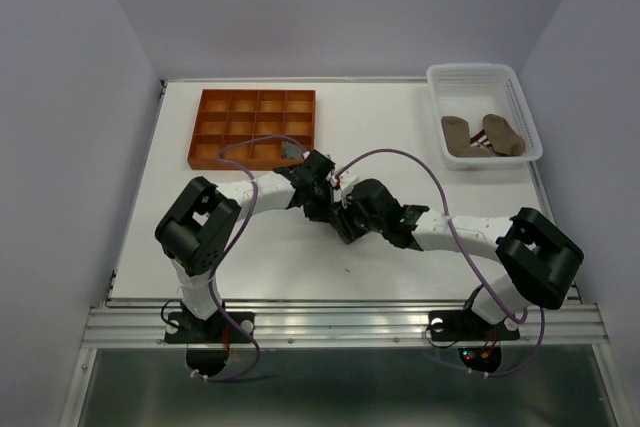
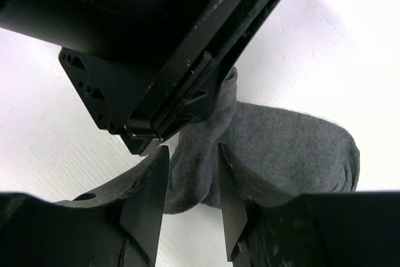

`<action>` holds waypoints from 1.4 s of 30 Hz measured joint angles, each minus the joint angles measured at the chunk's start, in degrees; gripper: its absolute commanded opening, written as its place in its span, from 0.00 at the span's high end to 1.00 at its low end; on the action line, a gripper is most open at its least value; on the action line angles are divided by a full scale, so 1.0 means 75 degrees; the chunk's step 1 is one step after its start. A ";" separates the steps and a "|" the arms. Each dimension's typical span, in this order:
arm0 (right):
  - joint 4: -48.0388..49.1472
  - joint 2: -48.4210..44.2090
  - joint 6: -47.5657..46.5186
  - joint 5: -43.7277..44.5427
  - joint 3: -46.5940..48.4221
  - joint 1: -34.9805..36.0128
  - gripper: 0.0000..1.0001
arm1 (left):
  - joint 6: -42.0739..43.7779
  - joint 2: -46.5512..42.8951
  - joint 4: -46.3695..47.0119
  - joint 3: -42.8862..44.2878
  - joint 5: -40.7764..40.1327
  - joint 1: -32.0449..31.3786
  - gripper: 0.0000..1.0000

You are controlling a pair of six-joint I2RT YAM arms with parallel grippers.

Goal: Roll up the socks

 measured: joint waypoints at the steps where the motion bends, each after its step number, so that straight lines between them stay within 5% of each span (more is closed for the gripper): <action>1: -0.0012 0.0000 -0.0058 0.0061 0.0038 0.0009 0.57 | 0.0003 0.0000 -0.0003 0.0003 -0.0003 0.0000 0.69; 26: 0.0137 0.0224 -0.0143 -0.0629 0.0000 0.0157 0.58 | 0.0076 0.0122 -0.0169 0.0230 -0.0006 0.0003 0.70; 42: 0.0134 0.0813 -0.0169 0.0562 -0.0029 0.0341 0.60 | 0.0119 0.0122 -0.0242 0.0254 -0.0003 0.0000 0.70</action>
